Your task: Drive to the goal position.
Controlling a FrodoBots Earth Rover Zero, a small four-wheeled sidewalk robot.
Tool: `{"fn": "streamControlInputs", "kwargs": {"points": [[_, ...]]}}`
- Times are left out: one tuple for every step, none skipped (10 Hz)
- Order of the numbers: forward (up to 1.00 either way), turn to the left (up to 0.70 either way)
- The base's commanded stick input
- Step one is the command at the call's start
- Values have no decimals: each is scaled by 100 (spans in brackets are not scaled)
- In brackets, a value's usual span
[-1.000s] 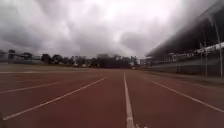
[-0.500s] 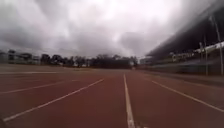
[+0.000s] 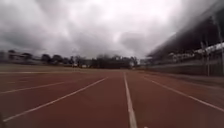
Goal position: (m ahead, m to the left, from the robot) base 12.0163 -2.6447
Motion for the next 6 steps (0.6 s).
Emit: {"fn": "streamControlInputs", "kwargs": {"points": [[41, 0], [45, 0], [51, 0], [55, 0], [58, 0], [60, 0]]}}
